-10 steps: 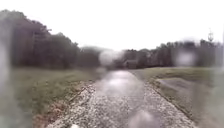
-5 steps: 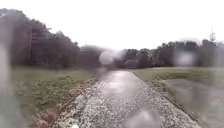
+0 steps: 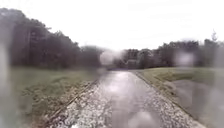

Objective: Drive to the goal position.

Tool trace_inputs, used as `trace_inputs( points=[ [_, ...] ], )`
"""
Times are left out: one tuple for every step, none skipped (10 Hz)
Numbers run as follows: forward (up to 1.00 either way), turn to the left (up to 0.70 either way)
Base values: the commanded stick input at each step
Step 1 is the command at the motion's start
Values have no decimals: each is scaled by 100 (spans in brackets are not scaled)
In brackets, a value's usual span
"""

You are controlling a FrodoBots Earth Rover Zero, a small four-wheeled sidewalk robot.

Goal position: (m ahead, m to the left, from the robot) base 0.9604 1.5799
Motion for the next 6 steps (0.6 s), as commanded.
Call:
trace_inputs(
  points=[
    [70,0],
    [70,0],
    [70,0],
    [70,0],
    [70,0],
    [70,0]
  ],
)
